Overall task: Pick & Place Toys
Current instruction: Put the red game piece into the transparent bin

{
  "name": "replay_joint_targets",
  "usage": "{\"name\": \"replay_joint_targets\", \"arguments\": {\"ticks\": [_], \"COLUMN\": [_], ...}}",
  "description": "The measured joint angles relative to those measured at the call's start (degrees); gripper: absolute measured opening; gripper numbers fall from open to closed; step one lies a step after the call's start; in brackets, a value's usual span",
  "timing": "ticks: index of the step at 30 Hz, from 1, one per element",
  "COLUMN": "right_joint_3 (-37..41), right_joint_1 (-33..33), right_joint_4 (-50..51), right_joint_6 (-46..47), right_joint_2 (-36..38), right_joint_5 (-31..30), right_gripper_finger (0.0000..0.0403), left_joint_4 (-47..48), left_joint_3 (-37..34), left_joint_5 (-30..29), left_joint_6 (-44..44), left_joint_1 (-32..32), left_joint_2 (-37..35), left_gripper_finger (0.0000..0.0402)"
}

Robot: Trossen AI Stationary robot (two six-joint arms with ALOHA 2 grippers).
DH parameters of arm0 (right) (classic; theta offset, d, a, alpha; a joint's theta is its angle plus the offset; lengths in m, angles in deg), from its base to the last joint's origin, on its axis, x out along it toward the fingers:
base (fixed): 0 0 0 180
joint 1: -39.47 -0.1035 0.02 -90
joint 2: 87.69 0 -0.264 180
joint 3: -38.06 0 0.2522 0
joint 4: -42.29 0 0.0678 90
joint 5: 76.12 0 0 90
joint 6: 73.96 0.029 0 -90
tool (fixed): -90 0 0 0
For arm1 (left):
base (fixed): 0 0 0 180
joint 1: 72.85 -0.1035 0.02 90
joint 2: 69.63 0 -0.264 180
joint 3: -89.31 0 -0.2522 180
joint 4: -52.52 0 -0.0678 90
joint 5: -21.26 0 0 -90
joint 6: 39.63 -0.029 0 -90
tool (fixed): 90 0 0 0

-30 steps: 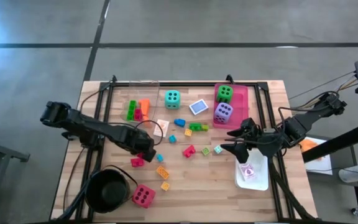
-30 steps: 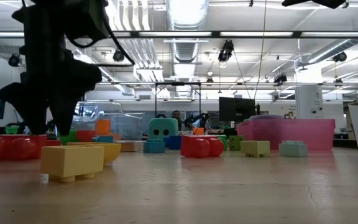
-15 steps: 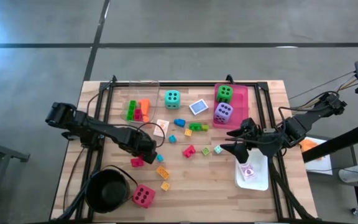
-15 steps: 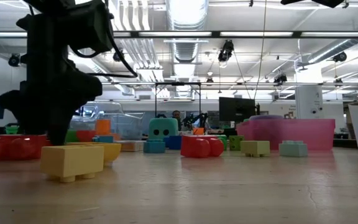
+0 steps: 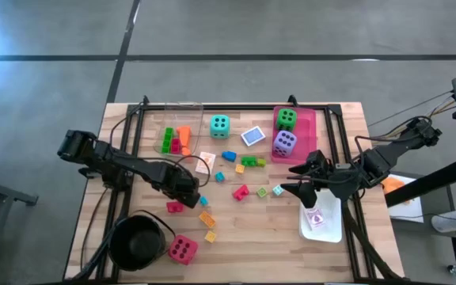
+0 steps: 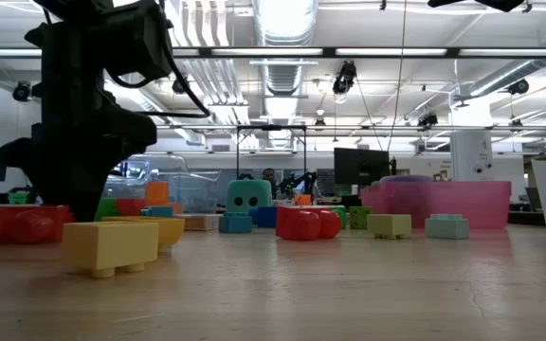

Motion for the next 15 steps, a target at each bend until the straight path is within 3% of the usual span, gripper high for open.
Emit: {"name": "replay_joint_targets", "arguments": {"ticks": [8,12,15], "right_joint_3": [0.0,0.0,0.0], "right_joint_1": [0.0,0.0,0.0], "right_joint_4": [0.04,0.03,0.02], "right_joint_6": [-0.08,-0.44,-0.44], "right_joint_2": [0.0,0.02,0.02], "right_joint_5": [-0.02,-0.02,-0.02], "right_gripper_finger": [0.0384,0.0384,0.0384], "left_joint_4": [-0.96,-0.74,-0.53], "left_joint_3": [-0.08,0.16,0.15], "left_joint_5": [1.88,1.9,1.85], "left_joint_6": [-2.4,-1.72,-1.68], "left_joint_1": [0.0,0.0,0.0], "left_joint_2": [1.89,2.77,2.79], "left_gripper_finger": [0.0201,0.02,0.0177]}}
